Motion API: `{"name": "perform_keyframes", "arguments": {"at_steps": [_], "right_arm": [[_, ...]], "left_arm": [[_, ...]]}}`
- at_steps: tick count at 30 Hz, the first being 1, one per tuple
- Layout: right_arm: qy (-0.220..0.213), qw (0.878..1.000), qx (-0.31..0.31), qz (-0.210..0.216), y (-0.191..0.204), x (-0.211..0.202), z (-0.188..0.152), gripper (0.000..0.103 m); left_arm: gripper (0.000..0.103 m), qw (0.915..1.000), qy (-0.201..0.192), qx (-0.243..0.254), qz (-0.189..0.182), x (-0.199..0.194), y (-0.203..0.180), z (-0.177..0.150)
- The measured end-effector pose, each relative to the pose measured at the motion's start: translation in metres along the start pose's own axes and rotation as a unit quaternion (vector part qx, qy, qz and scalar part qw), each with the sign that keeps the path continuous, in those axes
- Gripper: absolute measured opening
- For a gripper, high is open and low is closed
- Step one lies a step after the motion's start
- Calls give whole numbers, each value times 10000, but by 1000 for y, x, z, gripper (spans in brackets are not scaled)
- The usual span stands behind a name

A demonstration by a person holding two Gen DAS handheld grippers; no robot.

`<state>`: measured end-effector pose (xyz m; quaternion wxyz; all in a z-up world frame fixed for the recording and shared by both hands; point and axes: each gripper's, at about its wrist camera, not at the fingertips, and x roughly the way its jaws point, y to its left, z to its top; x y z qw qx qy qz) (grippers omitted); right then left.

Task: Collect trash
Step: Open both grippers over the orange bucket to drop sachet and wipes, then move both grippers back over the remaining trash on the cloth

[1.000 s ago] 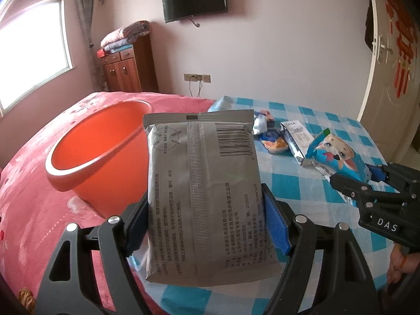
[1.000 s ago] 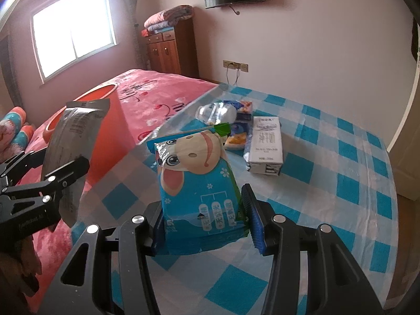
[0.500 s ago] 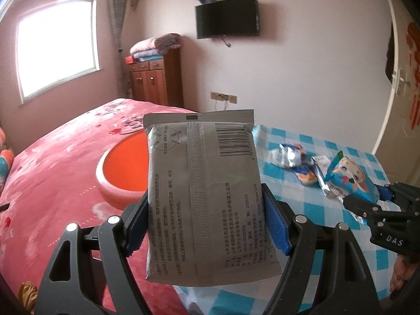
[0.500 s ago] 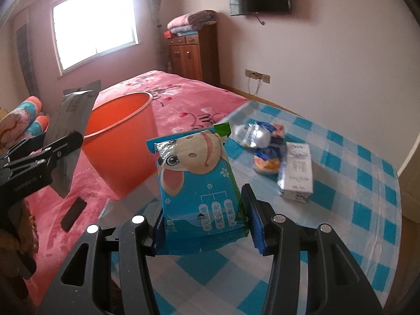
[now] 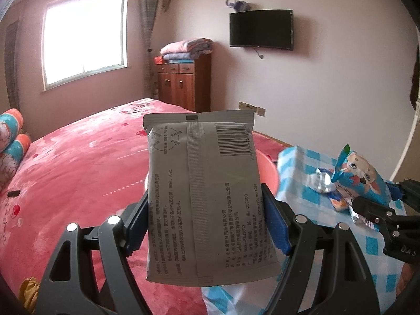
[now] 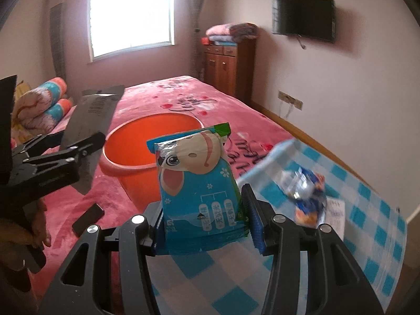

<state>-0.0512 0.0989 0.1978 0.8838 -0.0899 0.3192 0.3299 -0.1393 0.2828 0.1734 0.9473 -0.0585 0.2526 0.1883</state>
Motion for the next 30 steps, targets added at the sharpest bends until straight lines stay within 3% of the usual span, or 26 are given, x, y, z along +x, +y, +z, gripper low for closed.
{"name": "perform_keyframes", "arguments": {"at_steps": [7,17,20,23,30], "right_arm": [[-41,9989,-387,277,29,35,33,51],[96,9972,-576,469,52,95,58,53],[10,9979,-530,374,51,105,59,60],[-231,9988,-210,375,38,98,56,83],[-514,9977,401,162,4,71,45,89]], "left_arm": [[77,9996,121,-109,237,36,17,13],[77,9980,490,-320,224,82,35,16],[79,9971,611,-325,332,90,34,11],[88,9962,628,-296,519,93,33,10],[92,9958,556,-246,683,84,33,7]]}}
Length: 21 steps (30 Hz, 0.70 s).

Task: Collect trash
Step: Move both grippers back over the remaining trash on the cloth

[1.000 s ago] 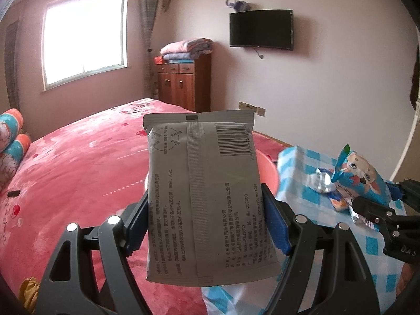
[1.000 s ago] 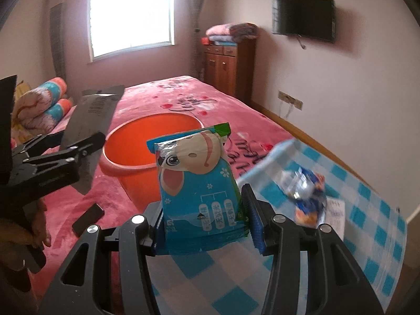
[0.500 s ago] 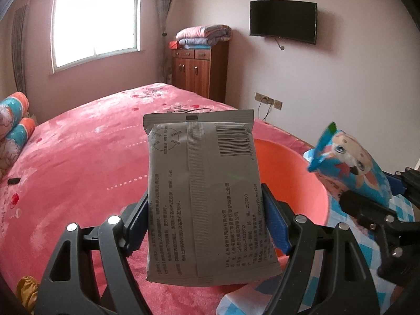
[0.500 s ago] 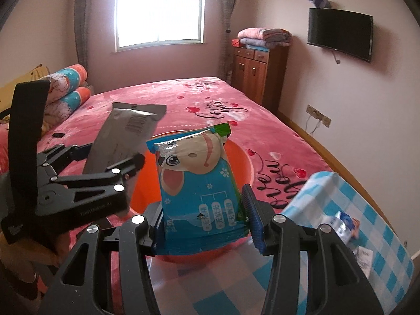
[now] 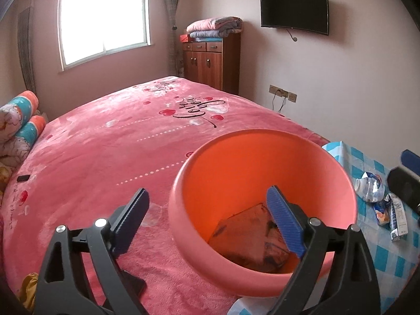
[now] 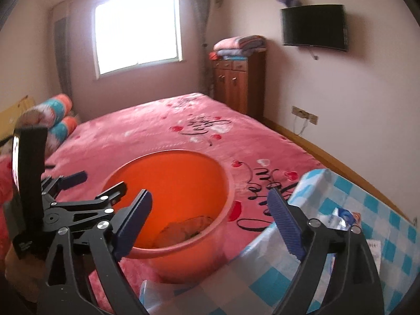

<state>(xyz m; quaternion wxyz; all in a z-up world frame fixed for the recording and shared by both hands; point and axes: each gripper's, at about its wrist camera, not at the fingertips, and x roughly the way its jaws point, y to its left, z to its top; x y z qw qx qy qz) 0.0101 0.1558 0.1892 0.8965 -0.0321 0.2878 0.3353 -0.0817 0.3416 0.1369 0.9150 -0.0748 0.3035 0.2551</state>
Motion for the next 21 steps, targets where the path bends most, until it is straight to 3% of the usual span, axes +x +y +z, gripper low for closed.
{"name": "perform_keyframes", "arguments": {"at_steps": [15,21], "right_arm": [[125,9947,960,-347,-54,-43,-40,91],[136,9931,1067,-472,-62,-55,-49,91]], "left_arm": [[96,9988,-184,358,-287,-36,-30,-10],[96,9974,-215,538,-425,-46,-47,-15]]}}
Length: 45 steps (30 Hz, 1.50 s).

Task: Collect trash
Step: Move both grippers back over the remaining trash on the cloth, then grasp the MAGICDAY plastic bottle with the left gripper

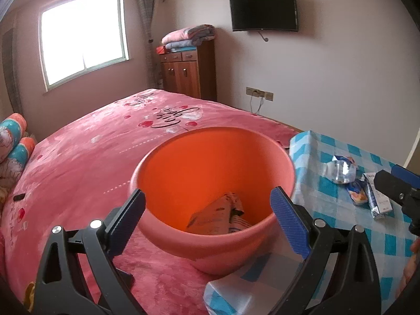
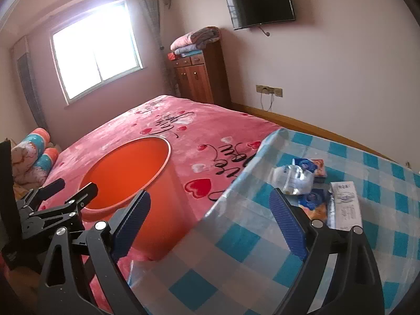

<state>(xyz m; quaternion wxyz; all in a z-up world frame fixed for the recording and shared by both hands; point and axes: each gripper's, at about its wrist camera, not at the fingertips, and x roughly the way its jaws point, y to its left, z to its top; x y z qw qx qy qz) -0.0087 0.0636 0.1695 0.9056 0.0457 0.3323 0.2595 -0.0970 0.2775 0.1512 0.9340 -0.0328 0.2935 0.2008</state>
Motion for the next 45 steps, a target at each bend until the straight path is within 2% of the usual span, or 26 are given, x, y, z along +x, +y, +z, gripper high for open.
{"name": "perform_keyframes", "arguments": {"at_steps": [16,29,45], "right_arm": [[-65,9992,260,-293,-32,-33,-29,91],[-28,9964,590,-606,-69,-57,-59,91],[-134,9929,497,-1075,-87,-85,-83,91]], "left_arm": [[96,9990,-34,270,-365,-20,-41,-14],[96,9957,110,568,-730,-33,-82,-41],[96,9904,250,880,-1039,-49,-113,-70]]}}
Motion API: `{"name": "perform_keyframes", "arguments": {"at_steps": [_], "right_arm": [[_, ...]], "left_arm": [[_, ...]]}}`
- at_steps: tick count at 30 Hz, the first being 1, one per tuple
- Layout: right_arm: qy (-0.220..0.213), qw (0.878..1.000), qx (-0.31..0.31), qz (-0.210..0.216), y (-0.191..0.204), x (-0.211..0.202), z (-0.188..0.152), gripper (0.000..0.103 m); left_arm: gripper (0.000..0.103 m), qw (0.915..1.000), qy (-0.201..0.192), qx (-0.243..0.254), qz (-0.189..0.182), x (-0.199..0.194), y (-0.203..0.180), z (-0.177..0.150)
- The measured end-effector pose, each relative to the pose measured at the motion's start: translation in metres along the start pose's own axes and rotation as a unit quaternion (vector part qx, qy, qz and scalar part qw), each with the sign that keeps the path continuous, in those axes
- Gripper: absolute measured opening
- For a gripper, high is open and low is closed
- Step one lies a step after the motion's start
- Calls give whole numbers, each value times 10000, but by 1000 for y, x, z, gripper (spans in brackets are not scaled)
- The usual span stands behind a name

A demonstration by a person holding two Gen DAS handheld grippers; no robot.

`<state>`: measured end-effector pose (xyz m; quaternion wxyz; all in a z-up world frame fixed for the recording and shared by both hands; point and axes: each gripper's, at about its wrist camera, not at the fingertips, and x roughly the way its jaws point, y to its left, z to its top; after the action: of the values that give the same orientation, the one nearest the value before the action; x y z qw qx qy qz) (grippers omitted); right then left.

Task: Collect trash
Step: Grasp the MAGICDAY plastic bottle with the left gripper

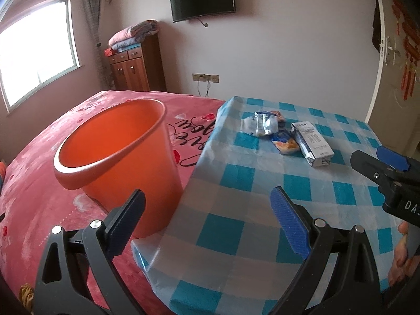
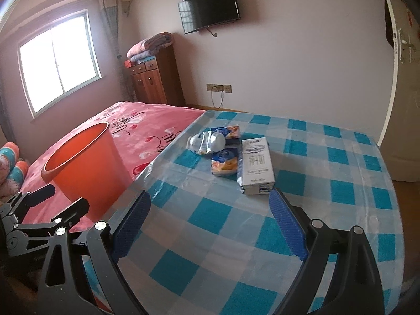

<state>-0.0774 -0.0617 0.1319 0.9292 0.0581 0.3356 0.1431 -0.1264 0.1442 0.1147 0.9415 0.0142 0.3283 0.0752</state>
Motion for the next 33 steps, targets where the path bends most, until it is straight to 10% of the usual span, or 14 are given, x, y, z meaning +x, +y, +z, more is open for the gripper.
{"name": "perform_keyframes", "arguments": {"at_steps": [17,33], "right_arm": [[42,9990,454,-30,-48,-1,-27,94],[421,9916,1047,639,-116,49,-43,94]], "left_arm": [[96,9991,235,196,-292,14,-32,1],[96,9980,317,-498,-205,166,-79,125]]}}
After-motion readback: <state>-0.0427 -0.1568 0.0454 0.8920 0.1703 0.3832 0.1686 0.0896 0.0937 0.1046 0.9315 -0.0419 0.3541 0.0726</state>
